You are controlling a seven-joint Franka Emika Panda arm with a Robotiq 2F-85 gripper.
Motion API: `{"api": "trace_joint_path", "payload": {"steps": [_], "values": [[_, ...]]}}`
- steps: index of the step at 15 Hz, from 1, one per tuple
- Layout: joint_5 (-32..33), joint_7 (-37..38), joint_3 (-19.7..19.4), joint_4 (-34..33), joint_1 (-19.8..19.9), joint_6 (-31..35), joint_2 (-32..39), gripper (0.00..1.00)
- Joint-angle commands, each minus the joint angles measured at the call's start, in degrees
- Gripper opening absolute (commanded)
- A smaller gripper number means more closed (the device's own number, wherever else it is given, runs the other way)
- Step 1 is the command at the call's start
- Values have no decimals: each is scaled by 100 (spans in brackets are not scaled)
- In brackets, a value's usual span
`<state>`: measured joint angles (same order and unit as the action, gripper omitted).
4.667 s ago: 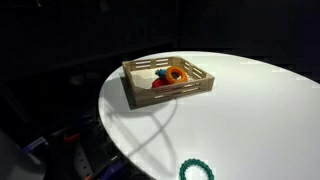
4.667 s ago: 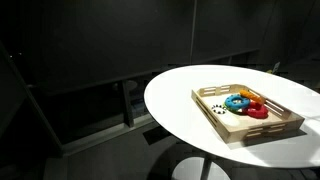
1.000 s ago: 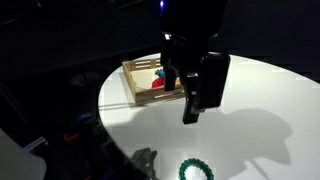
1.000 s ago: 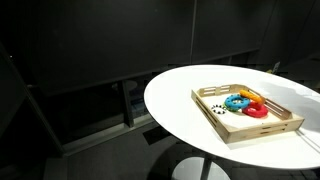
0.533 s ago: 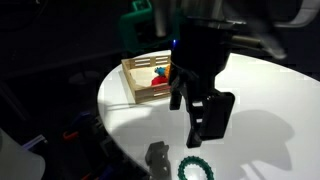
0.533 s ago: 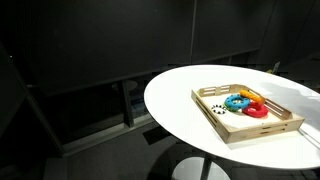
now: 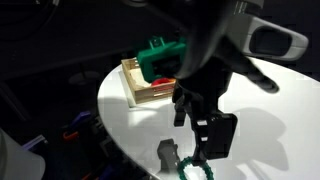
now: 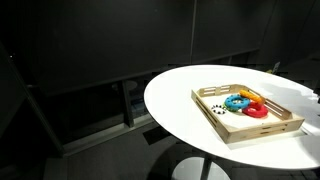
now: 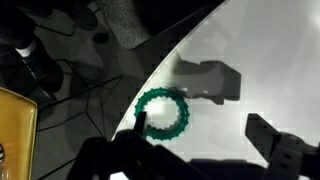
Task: Put the green ring on the tray
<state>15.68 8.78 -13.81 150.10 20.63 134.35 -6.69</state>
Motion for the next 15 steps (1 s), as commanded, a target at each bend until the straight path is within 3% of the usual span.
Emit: {"api": "trace_joint_path", "payload": {"steps": [1,9,15], "values": [[300,314,-43,-115,-57,280,265,100],[611,556,-123,-143,-81,797,622,100],[323,403,-209,-145,-109,816,804,100]]}}
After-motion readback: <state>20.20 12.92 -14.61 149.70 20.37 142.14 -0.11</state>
